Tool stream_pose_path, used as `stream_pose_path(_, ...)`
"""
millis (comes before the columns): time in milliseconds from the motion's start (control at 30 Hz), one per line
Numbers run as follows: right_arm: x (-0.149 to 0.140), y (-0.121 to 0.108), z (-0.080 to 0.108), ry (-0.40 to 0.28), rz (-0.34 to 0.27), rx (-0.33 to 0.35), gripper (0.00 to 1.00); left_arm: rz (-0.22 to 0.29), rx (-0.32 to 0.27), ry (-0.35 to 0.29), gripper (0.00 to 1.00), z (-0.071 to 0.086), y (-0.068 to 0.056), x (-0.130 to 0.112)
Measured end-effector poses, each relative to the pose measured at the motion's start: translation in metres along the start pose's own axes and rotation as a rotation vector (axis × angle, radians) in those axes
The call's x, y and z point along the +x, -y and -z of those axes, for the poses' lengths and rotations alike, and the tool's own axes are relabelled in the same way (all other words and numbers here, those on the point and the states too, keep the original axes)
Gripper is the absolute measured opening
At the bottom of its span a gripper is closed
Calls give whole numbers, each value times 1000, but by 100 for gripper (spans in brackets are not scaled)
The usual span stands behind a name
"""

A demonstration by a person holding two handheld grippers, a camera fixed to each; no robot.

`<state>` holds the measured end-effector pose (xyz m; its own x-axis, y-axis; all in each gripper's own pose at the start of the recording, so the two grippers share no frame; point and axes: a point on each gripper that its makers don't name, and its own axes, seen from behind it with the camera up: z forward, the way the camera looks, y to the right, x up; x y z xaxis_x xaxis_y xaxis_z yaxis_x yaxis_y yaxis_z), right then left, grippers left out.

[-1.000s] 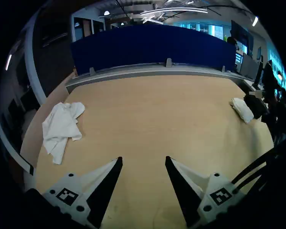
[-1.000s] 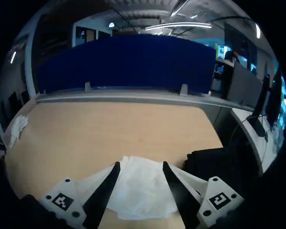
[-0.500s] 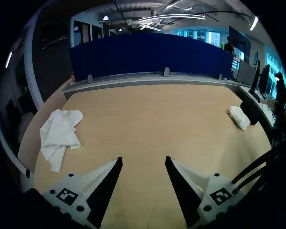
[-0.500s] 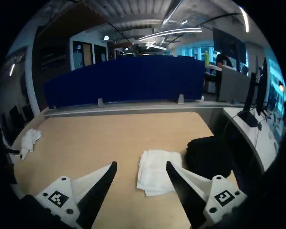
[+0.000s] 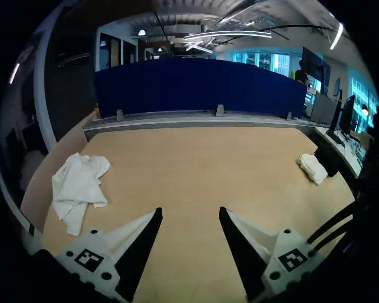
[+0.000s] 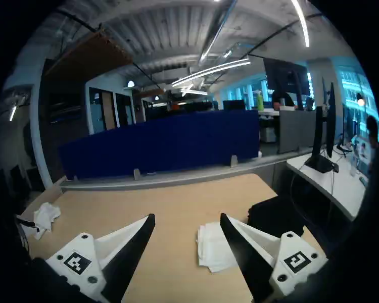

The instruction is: Fold towel

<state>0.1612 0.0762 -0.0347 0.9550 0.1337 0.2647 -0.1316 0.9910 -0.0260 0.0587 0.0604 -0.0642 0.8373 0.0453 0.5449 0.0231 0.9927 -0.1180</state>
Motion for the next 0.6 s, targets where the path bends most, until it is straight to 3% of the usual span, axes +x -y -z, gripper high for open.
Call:
stream_pose_path(167,25,22,14,-109,15,0,100,2,-3,-32,83,2,3,9)
stream_pose_path(267,30,38,19,-140,39,9,100,7,-7,-47,83,2,6,13)
stream_pose_path(467,25,60,21,-131,87,23,100,23,-2,-124,83,5,17,35)
stream_pose_path(600,25,69,20,-128,83,17,100,29,-1,-241,83,13,24,67)
